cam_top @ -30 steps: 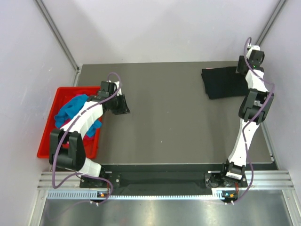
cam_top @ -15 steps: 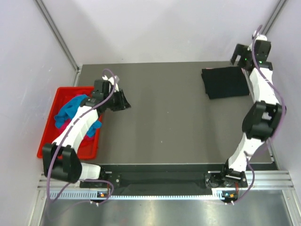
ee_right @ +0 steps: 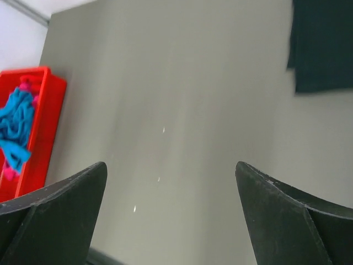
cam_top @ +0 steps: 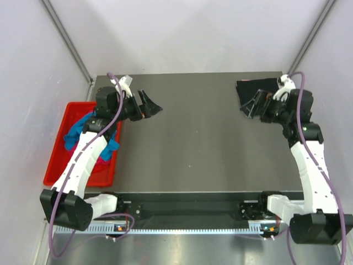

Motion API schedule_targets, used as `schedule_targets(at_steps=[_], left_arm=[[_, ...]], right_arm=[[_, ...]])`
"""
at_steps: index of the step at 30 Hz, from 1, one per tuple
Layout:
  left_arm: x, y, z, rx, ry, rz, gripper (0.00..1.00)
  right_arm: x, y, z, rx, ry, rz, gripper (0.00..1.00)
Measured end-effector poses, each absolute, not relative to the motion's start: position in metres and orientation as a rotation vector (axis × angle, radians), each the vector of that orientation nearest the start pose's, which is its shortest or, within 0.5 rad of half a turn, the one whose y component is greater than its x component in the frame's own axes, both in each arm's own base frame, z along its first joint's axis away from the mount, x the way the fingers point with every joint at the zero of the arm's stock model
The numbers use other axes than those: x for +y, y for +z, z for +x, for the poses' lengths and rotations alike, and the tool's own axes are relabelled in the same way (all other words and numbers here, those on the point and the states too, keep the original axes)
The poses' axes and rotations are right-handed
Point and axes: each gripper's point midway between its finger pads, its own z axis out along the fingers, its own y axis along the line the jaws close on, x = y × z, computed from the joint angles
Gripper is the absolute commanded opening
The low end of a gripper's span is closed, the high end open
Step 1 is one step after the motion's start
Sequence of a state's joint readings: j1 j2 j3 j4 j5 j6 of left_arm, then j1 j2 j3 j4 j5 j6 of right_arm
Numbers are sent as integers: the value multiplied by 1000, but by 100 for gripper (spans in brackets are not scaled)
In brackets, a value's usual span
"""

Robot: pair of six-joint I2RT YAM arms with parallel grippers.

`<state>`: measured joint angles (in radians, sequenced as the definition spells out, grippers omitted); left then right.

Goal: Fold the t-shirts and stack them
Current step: Neatly place the folded tshirt to the corner

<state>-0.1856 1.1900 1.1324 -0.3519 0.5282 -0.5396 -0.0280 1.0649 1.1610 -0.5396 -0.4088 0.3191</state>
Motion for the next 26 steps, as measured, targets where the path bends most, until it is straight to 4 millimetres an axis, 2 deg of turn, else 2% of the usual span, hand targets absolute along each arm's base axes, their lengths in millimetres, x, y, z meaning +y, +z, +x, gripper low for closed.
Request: schedule_targets(at_steps=[4,10,13,16,19,26], left_arm=[[-169,281,323,2082,-979,7,99],[-162,272,304,2097,-932,56,99],[-158,281,285,2038,-922,90,99],[-157,294,276,1980,-922,114,99],[-156,300,274,1954,-918,125,99],[-156,294,275,1961,-916,128,99]], right_arm=[[78,271,294,2068,634,95,100],[83,274,264,2005,655,67,100],[83,273,260,1989,657,68,100],[82,264,259,2006,654,79,100],[80,259,259,2019,643,91,100],[75,267,257,1980,611,110,100]])
